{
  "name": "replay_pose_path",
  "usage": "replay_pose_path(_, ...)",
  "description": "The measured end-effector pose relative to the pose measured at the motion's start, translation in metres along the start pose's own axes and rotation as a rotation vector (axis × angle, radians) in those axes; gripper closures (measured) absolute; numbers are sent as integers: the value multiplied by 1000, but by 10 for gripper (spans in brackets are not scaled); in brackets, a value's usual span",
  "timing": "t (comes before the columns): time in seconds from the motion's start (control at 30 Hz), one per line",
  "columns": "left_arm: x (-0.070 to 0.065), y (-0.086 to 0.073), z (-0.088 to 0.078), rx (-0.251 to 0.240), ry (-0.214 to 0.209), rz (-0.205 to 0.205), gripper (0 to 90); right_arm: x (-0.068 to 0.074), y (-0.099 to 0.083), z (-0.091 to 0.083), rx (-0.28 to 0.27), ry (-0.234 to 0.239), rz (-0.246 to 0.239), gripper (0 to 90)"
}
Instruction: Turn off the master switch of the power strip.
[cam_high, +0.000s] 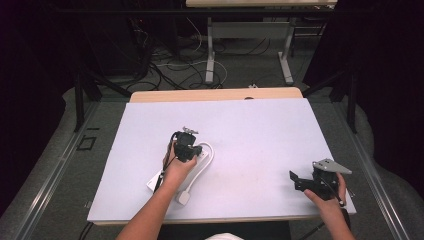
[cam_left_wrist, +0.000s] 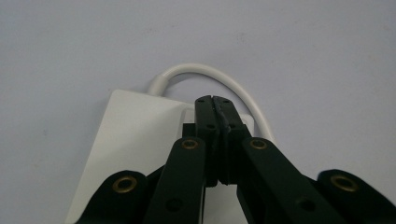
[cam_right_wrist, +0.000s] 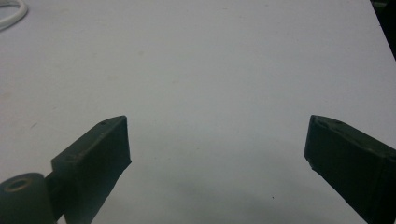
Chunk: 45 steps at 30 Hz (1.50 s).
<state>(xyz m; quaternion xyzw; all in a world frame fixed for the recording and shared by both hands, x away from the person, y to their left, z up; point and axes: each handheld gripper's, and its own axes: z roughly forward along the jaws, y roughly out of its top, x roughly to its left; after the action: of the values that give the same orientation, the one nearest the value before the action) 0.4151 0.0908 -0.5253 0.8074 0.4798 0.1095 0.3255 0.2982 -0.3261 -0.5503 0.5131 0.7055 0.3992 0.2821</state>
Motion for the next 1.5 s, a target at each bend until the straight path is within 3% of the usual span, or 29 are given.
replay_pose_path(0.47, 1, 1, 0, -3, 3, -13, 900, -1, 0, 0, 5, 2, -7, 65)
replay_pose_path(0.6, 1, 1, 1, -3, -2, -36, 896, -1, 0, 0, 5, 3, -7, 65)
replay_pose_path(1.03, 1, 2, -2, -19, -13, -37, 701, 0, 0, 2, -24, -8, 4, 65)
replay_pose_path(1.23, 2, 2, -5, -30, -11, -60, 644, 0, 0, 0, -6, -4, 2, 65)
replay_pose_path(1.5, 1, 3, -8, -33, -11, -49, 562, -1, 1, -1, 2, -3, -9, 65)
